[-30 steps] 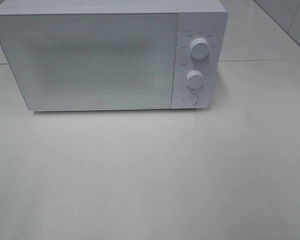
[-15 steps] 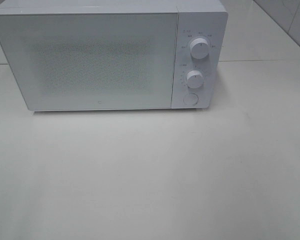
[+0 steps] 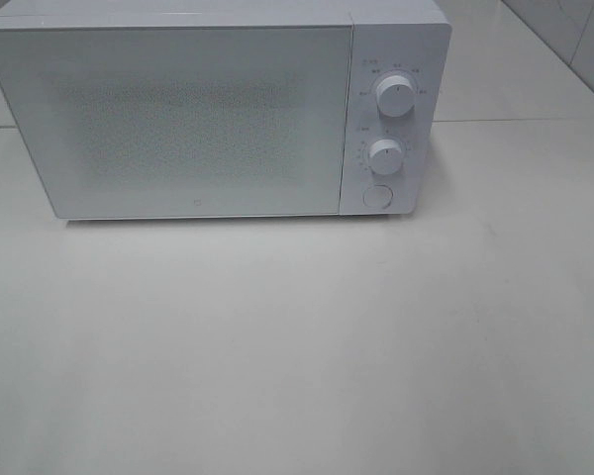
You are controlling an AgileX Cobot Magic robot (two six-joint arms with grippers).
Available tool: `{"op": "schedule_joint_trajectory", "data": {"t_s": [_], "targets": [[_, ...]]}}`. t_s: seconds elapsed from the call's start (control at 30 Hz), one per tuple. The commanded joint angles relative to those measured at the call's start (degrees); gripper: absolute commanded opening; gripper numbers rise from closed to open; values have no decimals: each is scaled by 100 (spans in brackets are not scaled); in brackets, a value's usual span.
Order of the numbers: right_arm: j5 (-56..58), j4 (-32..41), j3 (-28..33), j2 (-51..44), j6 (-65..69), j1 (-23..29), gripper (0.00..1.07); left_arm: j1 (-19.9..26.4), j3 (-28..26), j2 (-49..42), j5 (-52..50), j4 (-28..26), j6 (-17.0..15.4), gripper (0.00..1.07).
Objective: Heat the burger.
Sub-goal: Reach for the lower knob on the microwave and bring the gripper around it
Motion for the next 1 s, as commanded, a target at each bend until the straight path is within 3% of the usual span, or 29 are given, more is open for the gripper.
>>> {"op": "schedule_joint_trajectory", "data": {"t_s": [0.03, 0.43, 0.7, 1.0], "targets": [[-372, 0, 0, 241, -23, 6, 76, 17, 17, -86, -63, -40, -11, 98], [-1341, -17, 46, 1209, 132, 6, 76, 17, 17, -86, -63, -40, -11, 98], [-3535, -17, 1003, 1839, 126, 6, 76, 17, 17, -86, -63, -40, -11, 98], [-5013, 498, 1306, 2664, -11, 6, 76, 17, 17, -86, -63, -40, -11, 98]]}}
